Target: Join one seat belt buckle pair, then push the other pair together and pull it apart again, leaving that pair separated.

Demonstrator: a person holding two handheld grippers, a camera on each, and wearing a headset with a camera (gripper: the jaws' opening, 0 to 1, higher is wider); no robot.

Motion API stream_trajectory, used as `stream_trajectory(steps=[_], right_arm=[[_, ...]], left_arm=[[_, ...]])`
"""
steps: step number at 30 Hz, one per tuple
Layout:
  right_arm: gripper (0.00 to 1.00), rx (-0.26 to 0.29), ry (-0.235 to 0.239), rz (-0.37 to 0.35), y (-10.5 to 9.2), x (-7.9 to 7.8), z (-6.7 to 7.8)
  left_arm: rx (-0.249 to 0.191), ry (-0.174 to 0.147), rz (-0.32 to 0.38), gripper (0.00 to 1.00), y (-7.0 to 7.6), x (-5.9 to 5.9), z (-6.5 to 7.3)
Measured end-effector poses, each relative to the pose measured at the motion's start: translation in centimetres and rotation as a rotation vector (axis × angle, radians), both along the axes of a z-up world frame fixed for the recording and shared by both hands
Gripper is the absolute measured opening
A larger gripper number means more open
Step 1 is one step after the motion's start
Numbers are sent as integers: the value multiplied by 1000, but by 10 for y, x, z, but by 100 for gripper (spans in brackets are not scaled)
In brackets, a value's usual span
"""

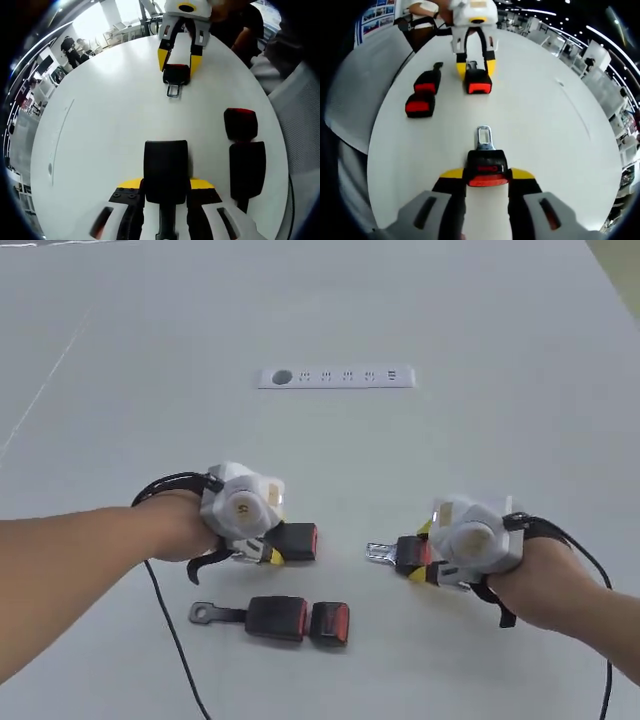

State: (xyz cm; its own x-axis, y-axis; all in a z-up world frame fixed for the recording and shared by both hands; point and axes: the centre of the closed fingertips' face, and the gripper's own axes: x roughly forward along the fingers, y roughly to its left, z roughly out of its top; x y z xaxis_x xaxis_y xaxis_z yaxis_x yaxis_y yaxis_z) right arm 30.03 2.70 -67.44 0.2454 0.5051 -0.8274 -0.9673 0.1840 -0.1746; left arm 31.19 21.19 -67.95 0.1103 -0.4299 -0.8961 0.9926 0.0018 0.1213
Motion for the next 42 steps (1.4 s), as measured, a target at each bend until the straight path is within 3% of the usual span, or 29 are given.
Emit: stream_trajectory(steps=[5, 12, 14, 15, 17, 19, 21, 22, 23, 25, 27, 29, 31, 33, 36, 42], right_arm=[[31, -3, 21, -10, -18, -2, -1], [32, -27, 13, -5, -39, -1, -5], [34, -62, 45, -6, -47, -4, -10], [37, -29, 27, -57, -46, 3, -5], [44, -34, -5, -56, -45, 7, -3], [48, -28, -5, -71, -46, 6, 0], [49, -8, 38, -95, -46, -1, 2], [51, -15, 31, -88, -46, -3, 4], [54, -2, 23, -91, -45, -5, 8], [59, 38, 28, -126, -42, -9, 17], [65, 53, 30, -137, -40, -14, 22], [72, 96, 65, -174, -32, -25, 27], [77, 98, 36, -136, -25, -33, 32], [80, 117, 23, -130, -20, -39, 37], [84, 155, 13, -149, -18, -44, 46], [92, 170, 8, -200, -29, -51, 48]], left_arm=[[-3, 10, 25, 33, 0, 2, 0], [-8, 21, 57, 33, 0, 2, 0], [-10, 16, 53, 33, 0, 2, 0], [-11, 14, 50, 33, 0, 1, 0], [-11, 7, 57, 36, 1, 3, 1], [-3, -11, 53, 42, 4, 3, 3], [-1, -10, 81, 44, 6, 2, 9], [-5, -27, 86, 44, 7, 3, 14], [-47, -54, 131, 44, 3, 9, 24], [-79, -65, 183, 45, 5, 9, 38], [-76, -72, 189, 47, 10, 1, 45], [-66, -71, 203, 54, 15, -8, 48], [-87, -68, 213, 60, 16, -16, 51], [-97, -85, 222, 59, 18, -21, 56], [-125, -91, 252, 64, 26, -33, 59], [-169, -72, 329, 77, 45, -60, 63]])
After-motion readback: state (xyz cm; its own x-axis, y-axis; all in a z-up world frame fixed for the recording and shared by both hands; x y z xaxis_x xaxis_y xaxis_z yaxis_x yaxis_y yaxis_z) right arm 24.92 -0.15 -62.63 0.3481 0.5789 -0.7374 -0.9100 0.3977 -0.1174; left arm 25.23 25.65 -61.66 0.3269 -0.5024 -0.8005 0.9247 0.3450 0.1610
